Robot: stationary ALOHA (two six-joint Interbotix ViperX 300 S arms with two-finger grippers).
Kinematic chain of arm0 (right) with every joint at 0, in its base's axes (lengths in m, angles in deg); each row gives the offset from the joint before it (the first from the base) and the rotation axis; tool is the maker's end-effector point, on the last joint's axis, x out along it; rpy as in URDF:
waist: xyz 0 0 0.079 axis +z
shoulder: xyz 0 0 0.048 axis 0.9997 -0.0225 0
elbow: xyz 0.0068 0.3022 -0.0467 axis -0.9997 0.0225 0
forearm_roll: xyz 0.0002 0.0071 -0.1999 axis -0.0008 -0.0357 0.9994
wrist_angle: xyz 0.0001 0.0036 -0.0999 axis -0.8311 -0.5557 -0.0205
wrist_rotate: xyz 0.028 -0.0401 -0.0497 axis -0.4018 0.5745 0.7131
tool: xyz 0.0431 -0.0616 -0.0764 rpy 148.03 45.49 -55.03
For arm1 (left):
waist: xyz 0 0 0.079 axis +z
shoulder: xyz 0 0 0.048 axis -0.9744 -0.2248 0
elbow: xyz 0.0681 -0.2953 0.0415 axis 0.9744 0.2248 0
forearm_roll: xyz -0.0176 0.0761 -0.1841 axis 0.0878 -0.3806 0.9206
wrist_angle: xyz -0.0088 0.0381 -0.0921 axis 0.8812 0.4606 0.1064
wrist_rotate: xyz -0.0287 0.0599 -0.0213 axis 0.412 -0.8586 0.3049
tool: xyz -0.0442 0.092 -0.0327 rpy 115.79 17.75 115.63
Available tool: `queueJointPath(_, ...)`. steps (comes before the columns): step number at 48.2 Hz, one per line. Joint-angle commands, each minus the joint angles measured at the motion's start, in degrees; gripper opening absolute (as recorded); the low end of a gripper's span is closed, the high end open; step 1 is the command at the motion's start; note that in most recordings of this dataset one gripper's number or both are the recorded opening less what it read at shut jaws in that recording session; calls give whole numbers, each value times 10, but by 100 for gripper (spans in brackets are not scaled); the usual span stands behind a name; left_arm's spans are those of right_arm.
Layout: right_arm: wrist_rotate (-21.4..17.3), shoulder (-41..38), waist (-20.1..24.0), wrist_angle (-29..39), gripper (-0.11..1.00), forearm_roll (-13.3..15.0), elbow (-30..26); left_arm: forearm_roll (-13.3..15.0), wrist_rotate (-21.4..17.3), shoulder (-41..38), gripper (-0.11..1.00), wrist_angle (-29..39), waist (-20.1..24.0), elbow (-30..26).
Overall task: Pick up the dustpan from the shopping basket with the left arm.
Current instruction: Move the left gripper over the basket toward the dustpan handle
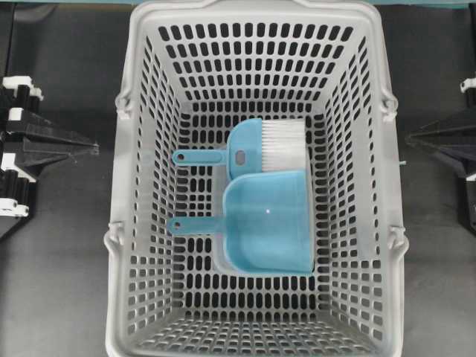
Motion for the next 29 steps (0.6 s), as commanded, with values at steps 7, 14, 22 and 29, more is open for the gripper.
queueJointPath(7, -4, -2, -8, 4, 0, -7, -4, -25, 26, -11, 0, 86, 2, -78)
queueJointPath(14, -5, 1, -8, 29, 0, -6, -6, -25, 35, -41, 0, 187, 1, -150)
queueJointPath(22, -4, 1, -8, 103, 0, -6, -28, -25, 34, -102, 0, 298, -4, -242)
queueJointPath(29, -4, 1, -7, 175, 0, -6, -56, -25, 29, -163, 0, 404, -25, -311)
